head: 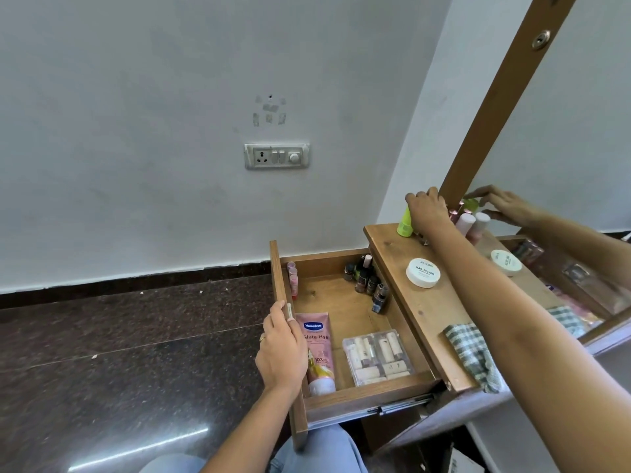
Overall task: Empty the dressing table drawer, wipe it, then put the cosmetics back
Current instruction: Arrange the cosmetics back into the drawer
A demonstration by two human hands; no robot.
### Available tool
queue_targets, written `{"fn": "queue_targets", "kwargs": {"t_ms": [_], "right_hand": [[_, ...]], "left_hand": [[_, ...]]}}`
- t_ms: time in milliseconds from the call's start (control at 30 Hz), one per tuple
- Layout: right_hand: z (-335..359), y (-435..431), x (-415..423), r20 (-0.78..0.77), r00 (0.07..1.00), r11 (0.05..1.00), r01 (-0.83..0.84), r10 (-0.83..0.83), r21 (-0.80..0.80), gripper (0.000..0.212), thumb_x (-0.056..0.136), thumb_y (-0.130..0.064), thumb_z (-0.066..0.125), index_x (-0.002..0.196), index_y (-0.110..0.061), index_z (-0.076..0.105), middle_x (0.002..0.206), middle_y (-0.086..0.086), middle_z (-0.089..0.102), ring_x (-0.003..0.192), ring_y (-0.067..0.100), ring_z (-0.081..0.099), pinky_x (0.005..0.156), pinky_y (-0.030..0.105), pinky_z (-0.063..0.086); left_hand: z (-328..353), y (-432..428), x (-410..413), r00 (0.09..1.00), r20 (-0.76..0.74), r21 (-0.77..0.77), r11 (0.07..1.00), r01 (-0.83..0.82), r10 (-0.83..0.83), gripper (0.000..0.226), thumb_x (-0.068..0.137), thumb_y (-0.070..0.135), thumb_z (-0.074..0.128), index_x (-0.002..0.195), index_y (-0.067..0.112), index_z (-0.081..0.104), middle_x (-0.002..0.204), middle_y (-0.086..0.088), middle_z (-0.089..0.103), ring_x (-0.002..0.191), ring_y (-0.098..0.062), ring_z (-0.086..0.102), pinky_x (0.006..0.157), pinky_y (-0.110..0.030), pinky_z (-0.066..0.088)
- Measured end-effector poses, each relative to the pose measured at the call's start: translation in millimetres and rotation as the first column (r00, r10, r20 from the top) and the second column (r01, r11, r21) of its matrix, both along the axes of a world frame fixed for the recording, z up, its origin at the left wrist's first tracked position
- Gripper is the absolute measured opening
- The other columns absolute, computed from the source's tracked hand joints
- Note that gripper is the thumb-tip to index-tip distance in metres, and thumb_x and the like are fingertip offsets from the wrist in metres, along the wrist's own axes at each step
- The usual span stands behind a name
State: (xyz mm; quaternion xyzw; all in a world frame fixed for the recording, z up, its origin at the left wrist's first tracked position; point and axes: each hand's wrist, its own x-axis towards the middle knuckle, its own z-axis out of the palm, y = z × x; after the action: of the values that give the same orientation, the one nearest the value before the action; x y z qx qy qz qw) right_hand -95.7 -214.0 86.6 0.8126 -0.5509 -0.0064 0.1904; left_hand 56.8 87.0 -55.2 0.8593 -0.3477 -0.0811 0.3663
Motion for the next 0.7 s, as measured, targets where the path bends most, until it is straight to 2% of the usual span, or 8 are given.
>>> {"fn": "queue_targets", "kwargs": {"t_ms": [267, 433, 533, 633, 700], "right_hand": [[-1.2, -5.2, -0.6, -0.007, 1.000, 1.000, -0.021, 0.021, -0.017, 0.035, 0.090, 0.004, 0.039, 0.122, -0.004, 0.050, 0.119, 0.018, 0.050, 0.116, 0.035, 0.041, 0.094, 0.041, 0.040], [2.5, -0.1, 0.3, 0.003, 1.000, 0.999, 0.001, -0.001, 0.035, 0.035, 0.088, 0.001, 0.044, 0.122, -0.003, 0.051, 0.119, 0.020, 0.048, 0.116, 0.037, 0.041, 0.095, 0.041, 0.040], [6.5, 12.1, 5.3, 0.098, 0.995, 0.998, -0.002, -0.004, 0.065, 0.037, 0.087, -0.003, 0.048, 0.123, -0.002, 0.051, 0.119, 0.023, 0.049, 0.115, 0.039, 0.041, 0.095, 0.042, 0.040], [12.6, 38.8, 13.7, 0.256, 0.963, 0.993, -0.100, 0.081, 0.063, 0.038, 0.085, -0.011, 0.052, 0.123, -0.002, 0.052, 0.115, 0.023, 0.051, 0.112, 0.039, 0.042, 0.093, 0.042, 0.040], [13.1, 63.3, 20.4, 0.291, 0.945, 0.980, -0.180, 0.148, 0.083, 0.042, 0.084, -0.018, 0.056, 0.124, -0.005, 0.054, 0.114, 0.021, 0.053, 0.111, 0.038, 0.044, 0.095, 0.041, 0.038]], "left_hand": [[-1.1, -0.6, 0.2, 1.000, -0.001, -0.005, 1.000, -0.003, 0.003, 0.038, 0.099, 0.031, 0.044, 0.137, 0.023, 0.042, 0.126, -0.001, 0.059, 0.094, -0.016, 0.065, 0.060, -0.021, 0.041], [-1.8, -0.6, 0.4, 1.000, -0.001, -0.006, 1.000, -0.001, 0.001, 0.038, 0.099, 0.031, 0.043, 0.137, 0.023, 0.041, 0.126, -0.001, 0.059, 0.094, -0.017, 0.065, 0.061, -0.023, 0.042], [-1.8, -0.3, 0.3, 1.000, -0.008, -0.010, 1.000, 0.002, -0.002, 0.037, 0.100, 0.030, 0.043, 0.136, 0.023, 0.041, 0.126, -0.002, 0.059, 0.092, -0.019, 0.065, 0.061, -0.026, 0.044], [-0.9, -0.7, 0.0, 1.000, -0.008, -0.009, 1.000, 0.002, -0.002, 0.037, 0.100, 0.029, 0.042, 0.136, 0.023, 0.041, 0.126, -0.002, 0.058, 0.093, -0.020, 0.065, 0.062, -0.030, 0.047], [-0.9, -0.8, 0.0, 1.000, -0.006, -0.010, 1.000, 0.003, -0.003, 0.037, 0.099, 0.029, 0.043, 0.136, 0.023, 0.041, 0.126, -0.003, 0.059, 0.093, -0.021, 0.065, 0.063, -0.032, 0.050]]}}
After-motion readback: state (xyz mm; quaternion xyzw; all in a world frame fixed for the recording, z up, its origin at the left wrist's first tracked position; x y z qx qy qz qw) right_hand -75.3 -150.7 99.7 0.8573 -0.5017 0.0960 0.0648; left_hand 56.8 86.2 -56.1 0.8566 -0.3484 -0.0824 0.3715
